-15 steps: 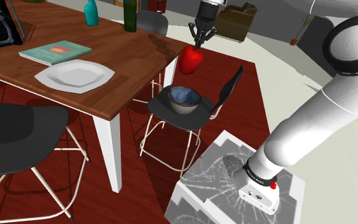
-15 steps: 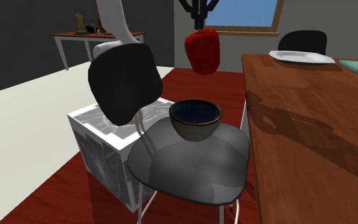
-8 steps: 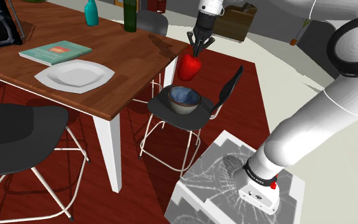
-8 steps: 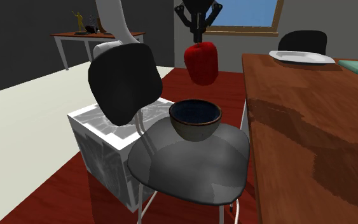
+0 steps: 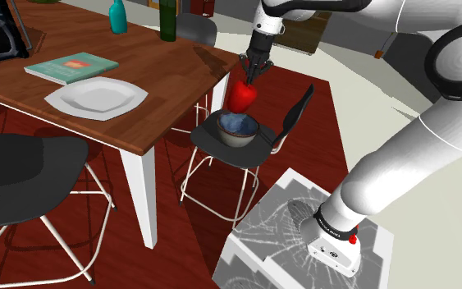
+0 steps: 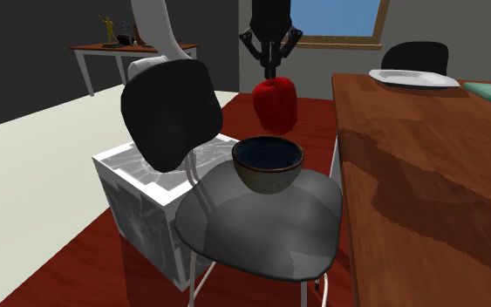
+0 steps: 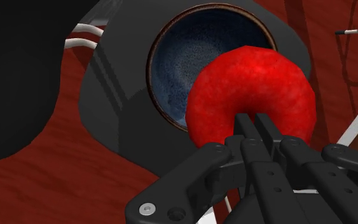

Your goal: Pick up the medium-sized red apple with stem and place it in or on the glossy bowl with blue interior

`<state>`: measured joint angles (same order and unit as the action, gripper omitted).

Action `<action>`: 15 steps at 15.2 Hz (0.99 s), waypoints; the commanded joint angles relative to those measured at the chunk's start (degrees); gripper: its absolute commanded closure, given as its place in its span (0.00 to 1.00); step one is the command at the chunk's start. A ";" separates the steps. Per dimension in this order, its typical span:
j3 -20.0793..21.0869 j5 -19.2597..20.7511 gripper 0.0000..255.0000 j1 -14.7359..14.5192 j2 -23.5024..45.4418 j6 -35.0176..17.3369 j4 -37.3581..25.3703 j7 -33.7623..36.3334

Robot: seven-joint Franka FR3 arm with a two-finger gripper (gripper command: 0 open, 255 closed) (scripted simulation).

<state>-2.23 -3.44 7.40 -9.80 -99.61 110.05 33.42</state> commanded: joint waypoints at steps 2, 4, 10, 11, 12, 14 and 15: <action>0.02 -0.03 1.00 -0.01 0.08 -2.38 2.25 -0.13; 0.02 -0.06 1.00 -0.01 0.12 -3.91 3.75 -0.21; 0.03 -0.15 1.00 -0.02 0.49 -8.21 7.69 -0.48; 0.03 -0.15 1.00 -0.02 0.49 -8.21 7.68 -0.48; 0.03 -0.15 1.00 -0.02 0.50 -8.21 7.68 -0.48; 0.03 -0.15 1.00 -0.02 0.50 -8.21 7.68 -0.48; 0.03 -0.15 1.00 -0.02 0.50 -8.21 7.68 -0.48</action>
<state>-2.20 -3.58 7.38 -9.29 -107.80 117.72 32.95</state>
